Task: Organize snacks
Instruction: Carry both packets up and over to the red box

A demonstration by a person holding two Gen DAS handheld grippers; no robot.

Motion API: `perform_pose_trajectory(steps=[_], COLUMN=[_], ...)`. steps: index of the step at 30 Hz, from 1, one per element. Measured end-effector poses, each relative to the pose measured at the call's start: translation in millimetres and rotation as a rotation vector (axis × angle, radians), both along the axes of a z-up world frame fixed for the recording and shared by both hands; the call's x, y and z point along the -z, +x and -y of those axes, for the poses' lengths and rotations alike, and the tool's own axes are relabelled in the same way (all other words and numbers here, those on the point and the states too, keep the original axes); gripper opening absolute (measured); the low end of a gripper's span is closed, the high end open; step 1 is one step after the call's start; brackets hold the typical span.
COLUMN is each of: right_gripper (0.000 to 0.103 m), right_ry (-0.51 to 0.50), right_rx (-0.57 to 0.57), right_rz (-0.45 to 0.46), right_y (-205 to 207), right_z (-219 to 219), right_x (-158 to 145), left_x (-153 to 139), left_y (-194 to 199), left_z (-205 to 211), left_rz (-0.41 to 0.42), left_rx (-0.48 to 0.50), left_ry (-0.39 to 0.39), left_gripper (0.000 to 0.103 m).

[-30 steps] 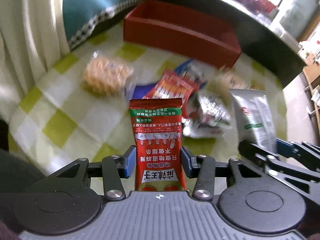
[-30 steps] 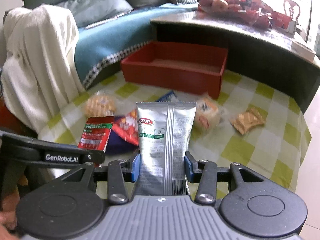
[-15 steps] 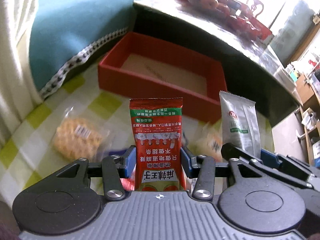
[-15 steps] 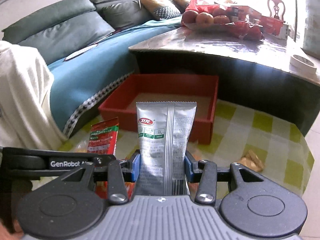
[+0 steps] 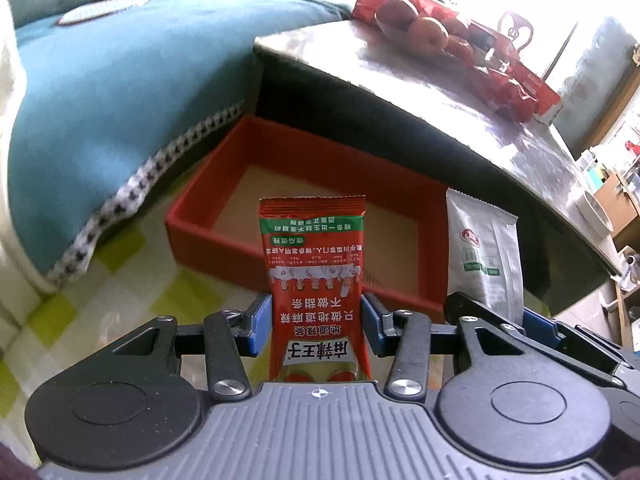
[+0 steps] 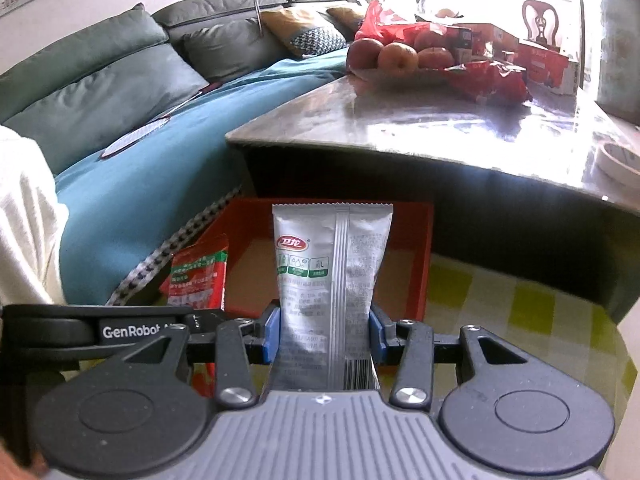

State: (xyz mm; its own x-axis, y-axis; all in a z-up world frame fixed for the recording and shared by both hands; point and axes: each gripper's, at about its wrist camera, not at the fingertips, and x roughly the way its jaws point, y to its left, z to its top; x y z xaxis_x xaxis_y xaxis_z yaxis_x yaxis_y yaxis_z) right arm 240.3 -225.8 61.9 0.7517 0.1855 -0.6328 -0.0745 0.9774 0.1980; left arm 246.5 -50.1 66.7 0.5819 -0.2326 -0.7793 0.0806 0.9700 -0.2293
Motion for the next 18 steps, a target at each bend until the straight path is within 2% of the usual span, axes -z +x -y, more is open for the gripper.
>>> perform_pose_trajectory(steps=[9,18], right_gripper=[0.045,0.045], right_ry=[-0.035,-0.029], right_rx=[-0.008,0.009], right_rz=[-0.009,-0.054], right_y=[57,106], right_z=[2,4], right_x=[0,21], left_x=[-1,12], left_y=[50,97], left_z=[17,30], left_rz=[0.028,0.041], left_rx=[-0.002,0.012], left_ry=[0.048,0.122], left_gripper=[0.055,0.054])
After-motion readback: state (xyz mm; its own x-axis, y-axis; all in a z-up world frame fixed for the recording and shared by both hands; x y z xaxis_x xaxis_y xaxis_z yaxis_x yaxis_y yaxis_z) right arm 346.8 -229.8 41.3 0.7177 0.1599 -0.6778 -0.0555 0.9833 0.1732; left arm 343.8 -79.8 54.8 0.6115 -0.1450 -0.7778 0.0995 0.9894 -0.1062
